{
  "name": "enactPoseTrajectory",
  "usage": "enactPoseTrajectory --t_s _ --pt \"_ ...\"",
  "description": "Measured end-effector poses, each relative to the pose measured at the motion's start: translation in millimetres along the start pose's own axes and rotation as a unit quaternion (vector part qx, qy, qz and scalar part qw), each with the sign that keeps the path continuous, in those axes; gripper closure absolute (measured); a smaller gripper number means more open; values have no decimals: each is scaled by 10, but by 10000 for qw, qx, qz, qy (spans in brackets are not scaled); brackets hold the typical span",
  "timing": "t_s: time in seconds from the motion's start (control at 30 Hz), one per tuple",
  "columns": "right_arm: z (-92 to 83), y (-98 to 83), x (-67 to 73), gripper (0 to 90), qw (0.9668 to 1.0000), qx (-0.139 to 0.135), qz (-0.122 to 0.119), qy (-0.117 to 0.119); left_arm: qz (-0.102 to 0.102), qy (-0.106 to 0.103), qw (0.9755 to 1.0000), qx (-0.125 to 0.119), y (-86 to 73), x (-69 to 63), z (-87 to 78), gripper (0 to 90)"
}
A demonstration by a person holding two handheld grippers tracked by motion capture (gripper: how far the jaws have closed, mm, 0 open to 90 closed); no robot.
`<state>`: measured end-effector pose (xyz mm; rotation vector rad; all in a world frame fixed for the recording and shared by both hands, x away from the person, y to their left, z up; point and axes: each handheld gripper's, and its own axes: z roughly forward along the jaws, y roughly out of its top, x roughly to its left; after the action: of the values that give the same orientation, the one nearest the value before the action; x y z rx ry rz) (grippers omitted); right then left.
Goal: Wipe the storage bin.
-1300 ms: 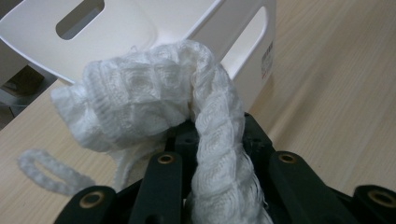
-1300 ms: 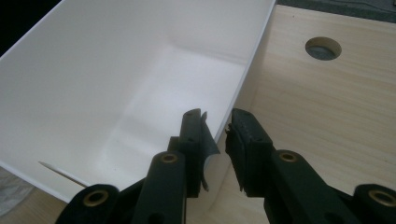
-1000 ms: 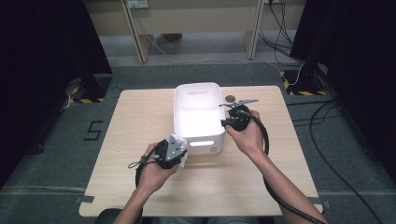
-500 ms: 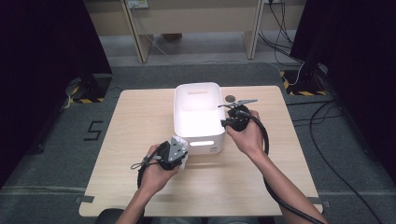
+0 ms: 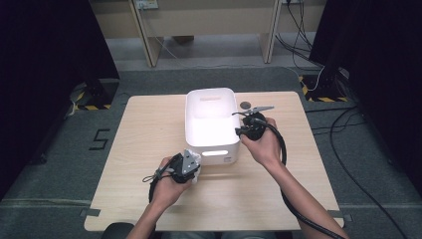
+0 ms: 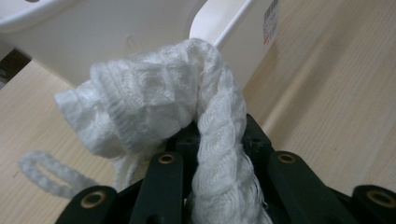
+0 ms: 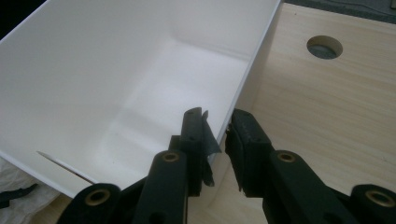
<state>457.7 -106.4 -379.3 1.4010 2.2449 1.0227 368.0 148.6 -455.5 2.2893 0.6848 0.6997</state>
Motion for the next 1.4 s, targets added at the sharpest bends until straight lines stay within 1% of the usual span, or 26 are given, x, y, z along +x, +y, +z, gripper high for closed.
enactPoseTrajectory --t_s 0.13,0.3,0.5,0.83,0.97,1.07,1.17,1.23,1.27,1.37,1.4 --pt "1 1 -3 762 10000 1 -6 1 -29 -10 10000 9 -14 0 23 739" --pt "0 -1 2 760 10000 -7 -9 -16 -77 -38 9999 116 -62 9 100 738" --pt "0 1 4 758 10000 0 -10 -22 -98 -50 9998 174 -91 1 150 739" --pt "3 1 8 758 10000 -11 -11 -37 -135 -82 9996 222 -72 -14 183 739" --pt "3 0 3 758 10000 -6 -9 -46 -168 -87 9997 159 -57 -28 190 740" --pt "4 1 3 758 10000 -2 -5 -50 -174 -106 9997 156 -46 -34 192 740" --pt "5 1 0 758 10000 -3 -17 -60 -239 -106 9996 75 -26 -53 211 740" --pt "4 1 2 758 10000 0 -11 -65 -238 -109 9996 77 -22 -52 210 740" --pt "4 1 0 758 10000 -1 -19 -66 -297 -114 9995 28 -16 -58 210 740" --pt "4 0 0 758 10000 -3 -19 -67 -312 -112 9994 -18 3 -60 196 740" --pt "5 0 0 757 10000 -5 -20 -70 -327 -80 9994 -56 11 -67 193 740"
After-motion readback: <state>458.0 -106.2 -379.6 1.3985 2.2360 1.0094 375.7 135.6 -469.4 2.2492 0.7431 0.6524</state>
